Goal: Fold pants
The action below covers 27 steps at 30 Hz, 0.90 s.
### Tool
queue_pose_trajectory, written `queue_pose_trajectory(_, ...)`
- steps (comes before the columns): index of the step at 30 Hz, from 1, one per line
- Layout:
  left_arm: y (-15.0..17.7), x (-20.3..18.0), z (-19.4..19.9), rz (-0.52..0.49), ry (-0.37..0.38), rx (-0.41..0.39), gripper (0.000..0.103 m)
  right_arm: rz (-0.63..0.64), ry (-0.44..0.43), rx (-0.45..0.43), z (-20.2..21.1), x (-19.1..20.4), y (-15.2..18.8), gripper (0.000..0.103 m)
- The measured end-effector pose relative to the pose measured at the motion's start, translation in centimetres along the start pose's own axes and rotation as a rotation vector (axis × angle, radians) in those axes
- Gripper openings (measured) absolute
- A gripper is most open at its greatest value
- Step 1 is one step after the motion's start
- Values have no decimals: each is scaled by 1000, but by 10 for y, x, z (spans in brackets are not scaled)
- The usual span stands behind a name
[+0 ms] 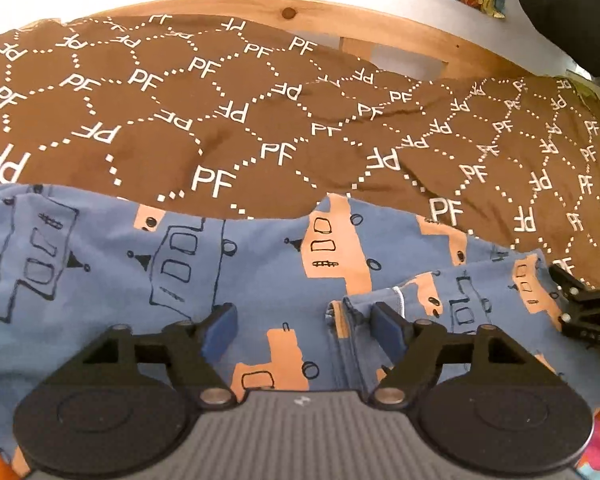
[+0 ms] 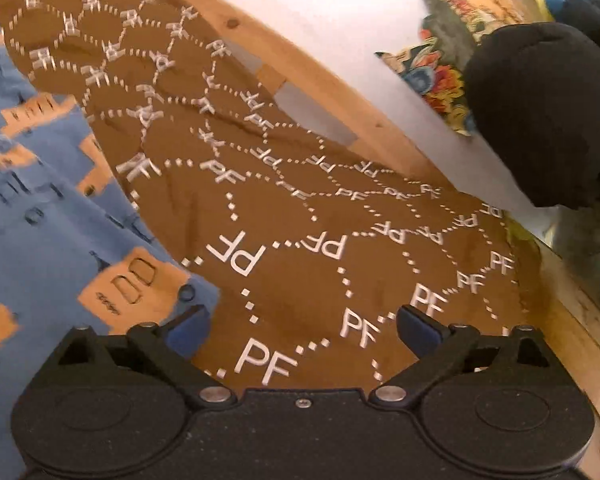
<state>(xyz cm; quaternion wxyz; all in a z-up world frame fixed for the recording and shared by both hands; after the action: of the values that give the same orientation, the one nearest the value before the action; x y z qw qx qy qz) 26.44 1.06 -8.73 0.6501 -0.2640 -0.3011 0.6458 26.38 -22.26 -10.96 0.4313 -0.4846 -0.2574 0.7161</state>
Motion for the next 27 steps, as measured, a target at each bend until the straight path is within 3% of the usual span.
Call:
queue_pose_trajectory(4,7,-3,28,16,116,16,93,-56,-81,-81,51,20,-6,102)
queue_pose_trajectory(7,20,-9,30,-53,43,39,93,27,-143,-67,67,52,4,102)
queue_pose_trajectory(9,32,-7,21,-76,-42,107,94,84,-138,-33,66,65,22,102)
queue_pose_trajectory(14,35,2,34,-62,-107,129,95,0,-113,-33,69,52,29,102)
queue_pose_trajectory(17,39,14,50,-13,-108,149,96,2,-97,-98,83,51,21,102)
queue_pose_trajectory(21,53,28,55,-58,-172,177,93,26,-113,-23,72,70,32,102)
queue_pose_trajectory(24,48,40,76,-25,-189,145,93,30,-107,-39,76,68,26,102)
queue_pose_trajectory(27,40,69,97,99,-197,57,88,17,-130,-100,86,67,14,102)
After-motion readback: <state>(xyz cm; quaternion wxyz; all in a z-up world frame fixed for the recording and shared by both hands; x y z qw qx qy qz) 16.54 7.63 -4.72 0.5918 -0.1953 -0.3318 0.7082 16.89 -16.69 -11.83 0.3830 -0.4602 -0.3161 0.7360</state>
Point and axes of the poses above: each gripper's, at about its wrist camera, not at the fingertips, and z roughly against the way its jaws point, x to its left, y to its underside, the point moved 7 cm from there along -z, roughly the way its jaws point, and after that the axes turned 13 degrees about -y, right-handed, at the moved point
